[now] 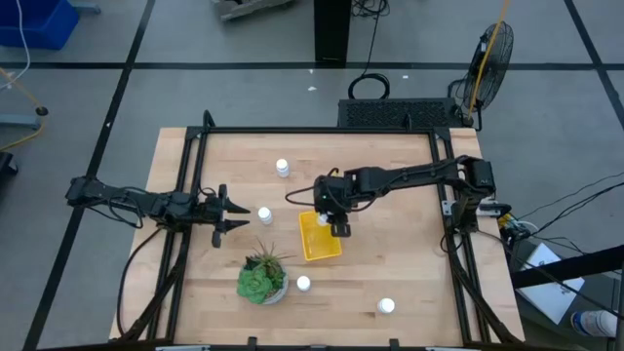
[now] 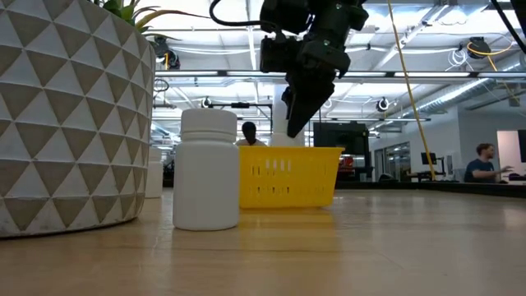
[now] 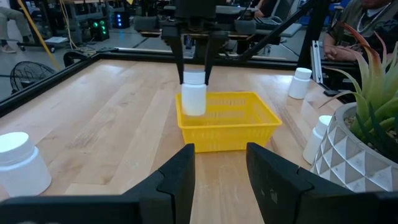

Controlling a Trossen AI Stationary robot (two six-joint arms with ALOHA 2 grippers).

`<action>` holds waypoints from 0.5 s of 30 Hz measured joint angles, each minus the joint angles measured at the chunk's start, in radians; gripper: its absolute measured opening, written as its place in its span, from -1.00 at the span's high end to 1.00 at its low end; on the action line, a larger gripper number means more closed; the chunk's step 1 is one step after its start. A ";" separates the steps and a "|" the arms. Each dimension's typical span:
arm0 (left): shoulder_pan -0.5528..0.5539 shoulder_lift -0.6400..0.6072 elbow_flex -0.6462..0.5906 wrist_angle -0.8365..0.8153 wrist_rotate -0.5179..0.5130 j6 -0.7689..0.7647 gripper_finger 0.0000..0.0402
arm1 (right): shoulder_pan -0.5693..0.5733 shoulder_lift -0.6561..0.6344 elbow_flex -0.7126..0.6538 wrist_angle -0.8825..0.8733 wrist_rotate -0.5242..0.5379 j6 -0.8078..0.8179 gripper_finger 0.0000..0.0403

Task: Pick and place pill bottles into a basket
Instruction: Put the white pill bottle into the yellow bin

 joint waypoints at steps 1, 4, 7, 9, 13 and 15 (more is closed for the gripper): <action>0.000 0.000 0.000 0.000 0.000 0.000 0.26 | 0.000 0.000 0.000 -0.007 0.000 0.000 0.31; 0.000 0.000 0.000 0.000 0.000 0.002 0.26 | 0.001 0.000 -0.005 -0.018 0.000 0.000 0.31; 0.000 0.000 0.000 0.000 0.000 0.008 0.26 | 0.002 0.000 -0.024 -0.012 0.000 0.008 0.31; 0.000 0.000 0.000 0.000 0.000 0.011 0.26 | 0.002 0.000 -0.037 -0.011 0.000 0.011 0.31; 0.000 0.000 0.000 0.000 0.000 0.013 0.26 | 0.002 0.000 -0.062 0.000 0.000 0.011 0.31; 0.000 0.000 0.000 0.000 0.000 0.013 0.26 | 0.002 0.000 -0.067 0.006 0.000 0.011 0.31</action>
